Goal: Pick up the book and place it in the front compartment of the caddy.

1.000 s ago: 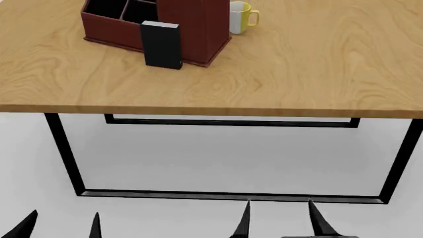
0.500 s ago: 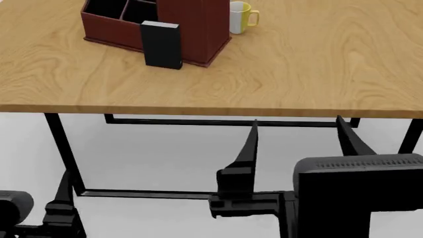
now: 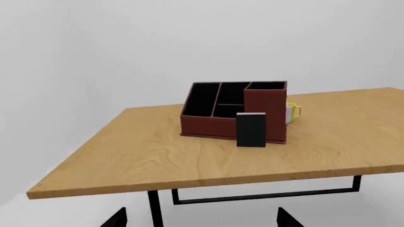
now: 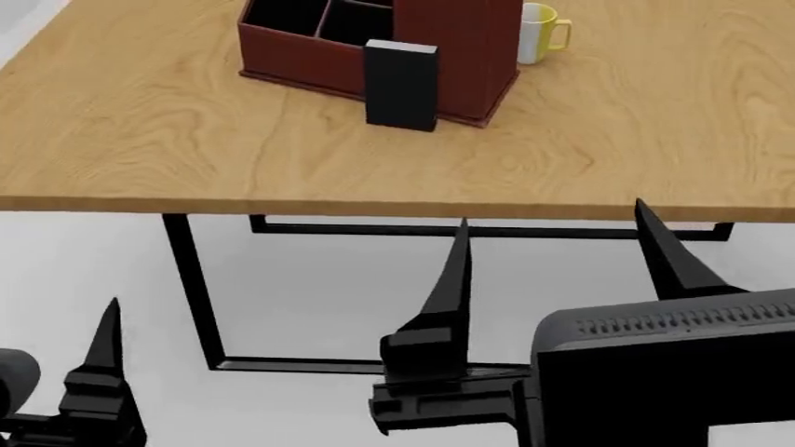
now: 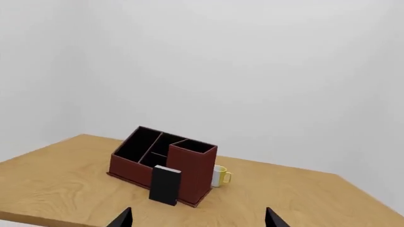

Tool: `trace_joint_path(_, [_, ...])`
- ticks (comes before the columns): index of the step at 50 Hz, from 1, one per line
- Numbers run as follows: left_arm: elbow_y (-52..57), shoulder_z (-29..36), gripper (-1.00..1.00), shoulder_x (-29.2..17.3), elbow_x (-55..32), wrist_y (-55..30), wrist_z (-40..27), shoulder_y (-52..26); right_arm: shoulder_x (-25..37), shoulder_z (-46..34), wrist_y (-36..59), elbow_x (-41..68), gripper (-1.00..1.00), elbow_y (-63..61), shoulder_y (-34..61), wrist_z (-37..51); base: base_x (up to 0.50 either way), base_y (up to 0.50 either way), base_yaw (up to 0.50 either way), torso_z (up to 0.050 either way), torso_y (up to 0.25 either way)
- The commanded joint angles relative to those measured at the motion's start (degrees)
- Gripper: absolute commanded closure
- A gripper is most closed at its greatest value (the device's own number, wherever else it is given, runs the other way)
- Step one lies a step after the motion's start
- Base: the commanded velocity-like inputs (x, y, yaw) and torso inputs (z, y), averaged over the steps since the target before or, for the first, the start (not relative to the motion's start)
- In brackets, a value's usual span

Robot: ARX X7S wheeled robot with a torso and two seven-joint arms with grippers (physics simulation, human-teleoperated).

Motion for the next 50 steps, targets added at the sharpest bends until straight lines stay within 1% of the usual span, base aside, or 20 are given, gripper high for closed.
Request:
trace_joint_path(1, [0.47, 1.61, -1.0, -0.76, -2.75, -0.51, -2.8, -1.44, 2.59, -0.4, -2.28, 1.98, -1.0, -0.09, -0.21, 1.94, 0.0, 0.5, 0.0, 0.0, 0.0])
trace_joint_path(21, [0.12, 3.59, -1.0, -1.78, -3.62, 1.44, -3.92, -1.64, 3.9, -1.84, -4.36, 1.33, -1.0, 0.3, -0.33, 2.63, 0.0, 0.5, 0.0, 0.0, 0.0])
trace_joint_path(22, [0.11, 3.76, -1.0, -1.9, -3.51, 1.71, -3.92, -1.48, 3.72, -1.25, -5.62, 0.58, -1.0, 0.16, -1.12, 1.85, 0.0, 0.0, 0.0, 0.0, 0.0])
trace_joint_path(29, [-0.15, 4.19, -1.0, -2.3, -3.57, 2.58, -4.22, -1.21, 4.29, -1.24, -6.42, 1.0, -1.0, 0.13, -1.04, 3.02, 0.0, -0.01, 0.0, 0.0, 0.0])
trace_joint_path(41, [0.56, 3.72, -1.0, -3.06, -4.82, 3.29, -5.17, -0.76, 5.02, -2.64, -6.87, -1.2, -1.0, 0.99, -1.12, 3.06, 0.49, 0.0, 0.0, 0.0, 0.0])
trace_joint_path(48, [0.79, 3.87, -1.0, -3.46, -5.66, 3.46, -5.94, -1.14, 5.47, -2.96, -6.82, -0.7, -1.0, 1.56, 0.11, 3.54, 0.5, 0.0, 0.0, 0.0, 0.0])
trace_joint_path(50, [1.48, 3.7, -1.0, -3.52, -6.52, 2.97, -6.35, -1.77, 6.64, -2.24, -6.08, 0.11, -1.0, 2.27, 1.62, 4.65, 0.5, 0.0, 0.0, 0.0, 0.0])
